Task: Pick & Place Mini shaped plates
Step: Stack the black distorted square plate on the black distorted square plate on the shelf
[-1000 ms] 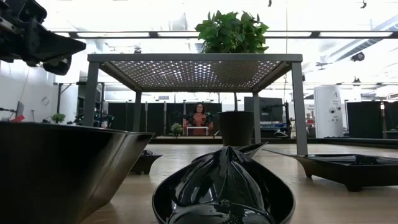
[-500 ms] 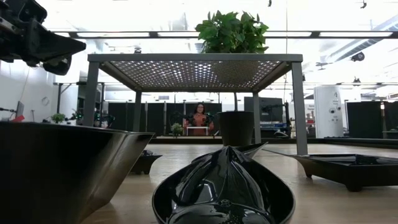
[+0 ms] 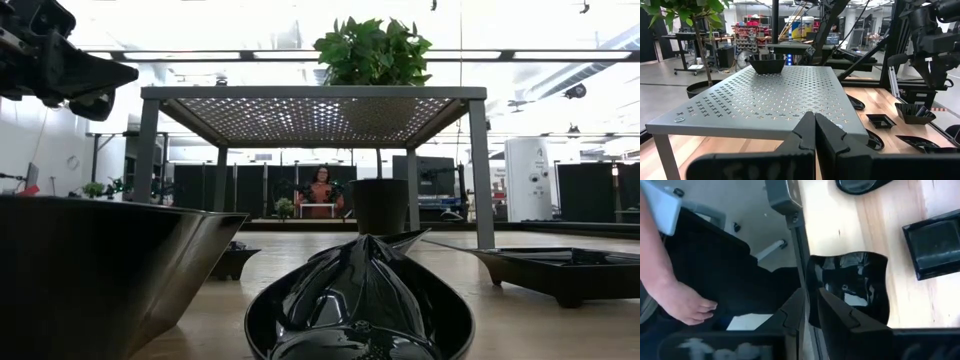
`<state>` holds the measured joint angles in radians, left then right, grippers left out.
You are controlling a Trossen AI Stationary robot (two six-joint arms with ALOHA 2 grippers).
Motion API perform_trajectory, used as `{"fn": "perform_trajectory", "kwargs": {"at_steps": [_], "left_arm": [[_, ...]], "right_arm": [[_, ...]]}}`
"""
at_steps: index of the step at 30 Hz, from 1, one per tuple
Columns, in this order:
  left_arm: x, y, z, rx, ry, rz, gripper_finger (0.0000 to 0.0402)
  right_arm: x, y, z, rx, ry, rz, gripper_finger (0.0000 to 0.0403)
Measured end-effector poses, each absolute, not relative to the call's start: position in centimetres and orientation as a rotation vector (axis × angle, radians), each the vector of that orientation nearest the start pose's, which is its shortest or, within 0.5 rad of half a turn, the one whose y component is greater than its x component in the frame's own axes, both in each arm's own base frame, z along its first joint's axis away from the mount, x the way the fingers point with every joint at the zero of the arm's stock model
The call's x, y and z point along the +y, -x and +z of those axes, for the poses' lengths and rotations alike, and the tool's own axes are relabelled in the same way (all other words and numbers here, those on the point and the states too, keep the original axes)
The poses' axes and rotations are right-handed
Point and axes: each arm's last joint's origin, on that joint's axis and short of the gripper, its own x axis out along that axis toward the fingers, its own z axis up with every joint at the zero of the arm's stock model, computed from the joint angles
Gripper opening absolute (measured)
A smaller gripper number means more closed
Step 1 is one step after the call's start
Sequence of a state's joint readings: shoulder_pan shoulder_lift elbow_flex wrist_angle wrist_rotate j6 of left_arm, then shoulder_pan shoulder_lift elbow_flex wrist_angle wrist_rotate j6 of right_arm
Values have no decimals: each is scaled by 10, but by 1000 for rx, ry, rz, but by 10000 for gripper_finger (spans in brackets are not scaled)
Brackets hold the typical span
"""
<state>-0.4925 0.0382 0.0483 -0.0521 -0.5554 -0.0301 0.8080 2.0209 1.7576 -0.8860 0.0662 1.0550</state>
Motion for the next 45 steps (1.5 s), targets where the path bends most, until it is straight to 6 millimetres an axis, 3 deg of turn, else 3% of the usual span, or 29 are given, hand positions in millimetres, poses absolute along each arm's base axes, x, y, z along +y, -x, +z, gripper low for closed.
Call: {"fn": "perform_trajectory", "kwargs": {"at_steps": [21,33,45], "left_arm": [[-30,-89,172,35,9,64,0],[-30,-89,172,36,9,64,0],[-30,-89,172,31,12,64,0]], "right_arm": [[317,-292,249,1145,-445,-1,46],[335,-290,216,1234,-438,-9,109],[348,-286,192,1333,-447,7,95]]}}
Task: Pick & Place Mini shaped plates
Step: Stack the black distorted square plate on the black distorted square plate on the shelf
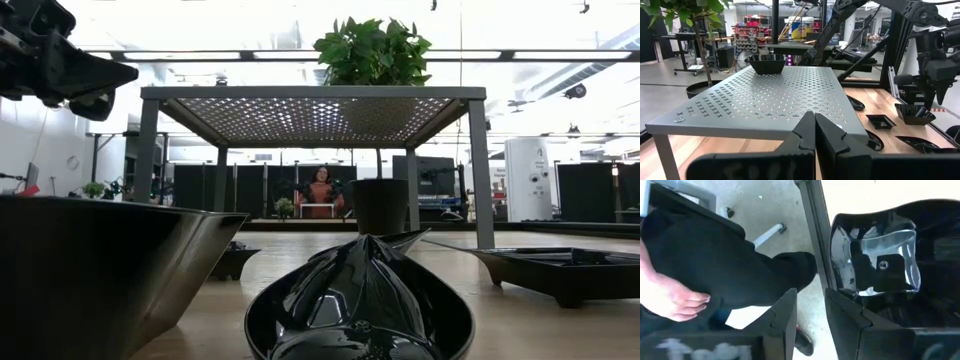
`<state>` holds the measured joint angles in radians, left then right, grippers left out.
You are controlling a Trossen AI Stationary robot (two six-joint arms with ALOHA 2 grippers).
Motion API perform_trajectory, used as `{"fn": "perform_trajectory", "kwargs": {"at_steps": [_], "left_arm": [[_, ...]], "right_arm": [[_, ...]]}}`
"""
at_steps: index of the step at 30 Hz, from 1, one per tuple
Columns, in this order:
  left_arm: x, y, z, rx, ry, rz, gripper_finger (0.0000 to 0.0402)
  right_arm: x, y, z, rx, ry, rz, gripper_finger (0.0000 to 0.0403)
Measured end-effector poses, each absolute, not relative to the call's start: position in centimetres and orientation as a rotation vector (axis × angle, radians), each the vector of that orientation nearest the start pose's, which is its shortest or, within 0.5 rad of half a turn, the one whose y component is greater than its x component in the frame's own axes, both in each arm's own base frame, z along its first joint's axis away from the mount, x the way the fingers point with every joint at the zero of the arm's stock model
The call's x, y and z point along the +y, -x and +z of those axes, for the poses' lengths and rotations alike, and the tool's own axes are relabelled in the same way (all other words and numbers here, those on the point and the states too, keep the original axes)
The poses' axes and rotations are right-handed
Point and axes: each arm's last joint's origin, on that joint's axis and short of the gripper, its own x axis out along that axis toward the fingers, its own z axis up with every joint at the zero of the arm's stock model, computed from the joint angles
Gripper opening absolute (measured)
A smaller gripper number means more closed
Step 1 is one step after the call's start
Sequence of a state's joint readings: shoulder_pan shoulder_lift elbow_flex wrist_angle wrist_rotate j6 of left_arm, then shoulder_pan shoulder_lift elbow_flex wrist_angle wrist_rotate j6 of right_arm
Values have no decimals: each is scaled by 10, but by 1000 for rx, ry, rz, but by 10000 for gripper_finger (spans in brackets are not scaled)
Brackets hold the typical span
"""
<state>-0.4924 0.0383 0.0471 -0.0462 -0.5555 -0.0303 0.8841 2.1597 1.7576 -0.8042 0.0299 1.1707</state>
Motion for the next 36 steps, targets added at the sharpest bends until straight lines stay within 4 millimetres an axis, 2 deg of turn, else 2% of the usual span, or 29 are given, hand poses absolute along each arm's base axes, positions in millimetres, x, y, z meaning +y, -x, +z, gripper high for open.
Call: {"fn": "perform_trajectory", "kwargs": {"at_steps": [19,36], "left_arm": [[-30,-89,172,30,12,64,0],[-30,-89,173,30,12,63,0]], "right_arm": [[344,-287,188,1261,-354,-23,80],[342,-284,178,1269,-360,-43,79]]}}
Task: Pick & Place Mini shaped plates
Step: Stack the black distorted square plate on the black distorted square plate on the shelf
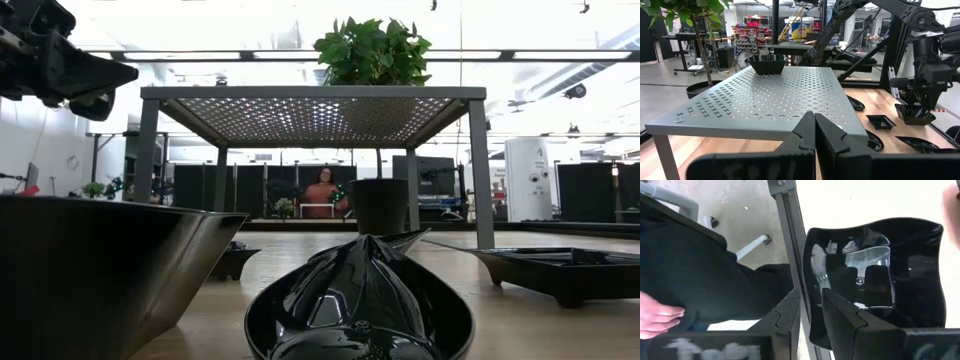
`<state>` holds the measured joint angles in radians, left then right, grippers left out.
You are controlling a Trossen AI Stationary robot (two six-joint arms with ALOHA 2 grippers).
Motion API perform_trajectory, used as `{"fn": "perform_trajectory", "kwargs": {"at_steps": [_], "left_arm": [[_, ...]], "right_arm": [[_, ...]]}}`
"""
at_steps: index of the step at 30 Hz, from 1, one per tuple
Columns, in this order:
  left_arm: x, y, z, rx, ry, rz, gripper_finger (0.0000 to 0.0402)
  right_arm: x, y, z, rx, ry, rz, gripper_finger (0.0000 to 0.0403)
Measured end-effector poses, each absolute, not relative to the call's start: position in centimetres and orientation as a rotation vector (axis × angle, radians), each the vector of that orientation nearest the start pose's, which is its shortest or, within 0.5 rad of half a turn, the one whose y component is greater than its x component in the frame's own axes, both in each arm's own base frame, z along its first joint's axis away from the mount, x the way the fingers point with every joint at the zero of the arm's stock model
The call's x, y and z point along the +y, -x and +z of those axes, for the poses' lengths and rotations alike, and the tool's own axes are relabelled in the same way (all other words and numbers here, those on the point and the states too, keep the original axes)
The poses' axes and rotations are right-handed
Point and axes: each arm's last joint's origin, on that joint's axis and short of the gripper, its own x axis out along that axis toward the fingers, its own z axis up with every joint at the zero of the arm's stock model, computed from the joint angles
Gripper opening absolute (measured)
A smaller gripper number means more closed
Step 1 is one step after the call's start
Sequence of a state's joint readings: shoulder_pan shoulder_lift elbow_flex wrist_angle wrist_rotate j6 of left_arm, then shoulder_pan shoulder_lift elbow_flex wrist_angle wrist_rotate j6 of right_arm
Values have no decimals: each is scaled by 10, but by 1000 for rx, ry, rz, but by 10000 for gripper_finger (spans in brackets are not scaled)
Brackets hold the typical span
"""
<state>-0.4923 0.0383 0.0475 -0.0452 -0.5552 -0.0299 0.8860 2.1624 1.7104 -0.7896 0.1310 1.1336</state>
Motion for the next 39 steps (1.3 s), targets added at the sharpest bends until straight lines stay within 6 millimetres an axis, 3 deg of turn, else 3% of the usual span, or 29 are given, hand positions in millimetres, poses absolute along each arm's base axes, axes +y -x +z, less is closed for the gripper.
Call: {"fn": "perform_trajectory", "kwargs": {"at_steps": [28,39], "left_arm": [[-30,-89,173,30,12,63,0],[-30,-89,173,30,12,63,0]], "right_arm": [[340,-283,166,1269,-359,-44,66],[338,-281,162,1276,-357,-61,12]]}}
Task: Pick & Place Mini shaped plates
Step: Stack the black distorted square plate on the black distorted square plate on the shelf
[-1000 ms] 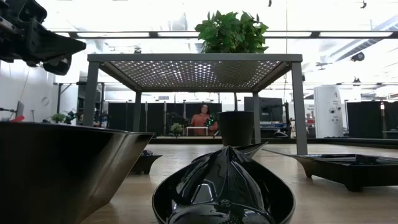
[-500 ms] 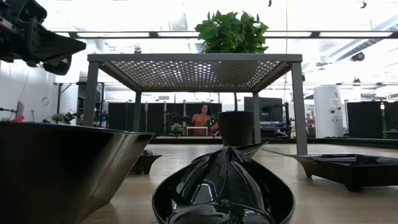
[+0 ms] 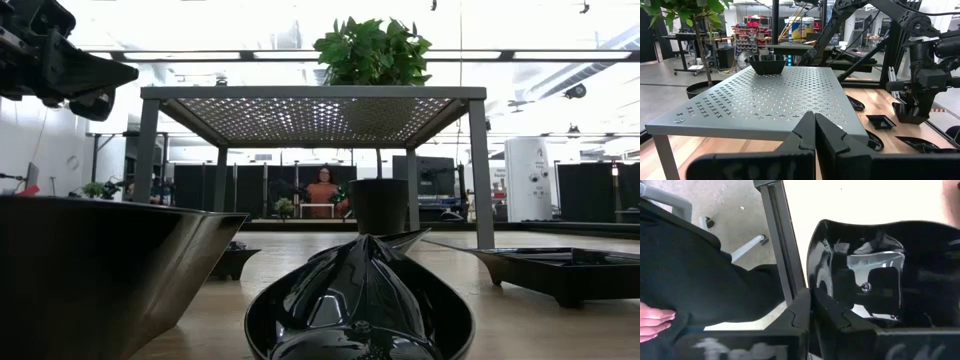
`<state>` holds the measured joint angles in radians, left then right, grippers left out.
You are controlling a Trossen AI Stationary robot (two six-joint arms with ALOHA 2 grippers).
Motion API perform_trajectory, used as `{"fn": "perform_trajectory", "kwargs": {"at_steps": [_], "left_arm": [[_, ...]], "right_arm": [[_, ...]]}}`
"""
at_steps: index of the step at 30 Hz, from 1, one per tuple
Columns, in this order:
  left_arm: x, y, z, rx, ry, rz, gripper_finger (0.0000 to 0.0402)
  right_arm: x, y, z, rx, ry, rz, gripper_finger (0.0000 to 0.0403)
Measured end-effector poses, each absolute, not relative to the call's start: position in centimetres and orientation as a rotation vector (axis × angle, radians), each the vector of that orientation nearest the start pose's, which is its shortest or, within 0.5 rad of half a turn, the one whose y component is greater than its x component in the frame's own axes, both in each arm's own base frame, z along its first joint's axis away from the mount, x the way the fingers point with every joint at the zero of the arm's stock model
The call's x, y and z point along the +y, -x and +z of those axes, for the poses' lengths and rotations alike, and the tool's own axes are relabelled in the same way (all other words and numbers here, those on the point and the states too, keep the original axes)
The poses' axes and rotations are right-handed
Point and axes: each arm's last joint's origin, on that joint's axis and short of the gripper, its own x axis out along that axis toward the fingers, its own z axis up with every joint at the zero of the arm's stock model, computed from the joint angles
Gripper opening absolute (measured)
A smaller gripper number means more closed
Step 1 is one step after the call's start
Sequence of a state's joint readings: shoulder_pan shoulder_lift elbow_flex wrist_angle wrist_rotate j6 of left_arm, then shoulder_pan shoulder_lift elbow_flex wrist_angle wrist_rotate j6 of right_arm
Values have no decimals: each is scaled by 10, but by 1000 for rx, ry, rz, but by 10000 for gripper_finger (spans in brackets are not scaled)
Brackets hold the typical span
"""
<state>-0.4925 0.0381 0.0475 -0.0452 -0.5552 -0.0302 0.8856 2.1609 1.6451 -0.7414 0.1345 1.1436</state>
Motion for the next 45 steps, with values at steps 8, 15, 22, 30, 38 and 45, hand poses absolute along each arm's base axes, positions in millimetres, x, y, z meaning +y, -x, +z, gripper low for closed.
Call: {"fn": "perform_trajectory", "kwargs": {"at_steps": [8,15,22,30,38,45], "left_arm": [[-30,-89,173,30,12,63,0],[-30,-89,173,30,12,63,0],[-30,-89,173,30,12,63,0],[-30,-89,173,30,12,63,0],[-30,-89,173,30,12,64,0],[-30,-89,172,30,12,64,0]], "right_arm": [[335,-281,174,1310,-291,-79,9],[325,-283,208,1330,-109,-127,8],[303,-291,254,1246,223,-180,8],[276,-305,281,1181,611,-175,8],[245,-327,288,1143,888,-209,8],[204,-326,312,1147,858,-267,8]]}}
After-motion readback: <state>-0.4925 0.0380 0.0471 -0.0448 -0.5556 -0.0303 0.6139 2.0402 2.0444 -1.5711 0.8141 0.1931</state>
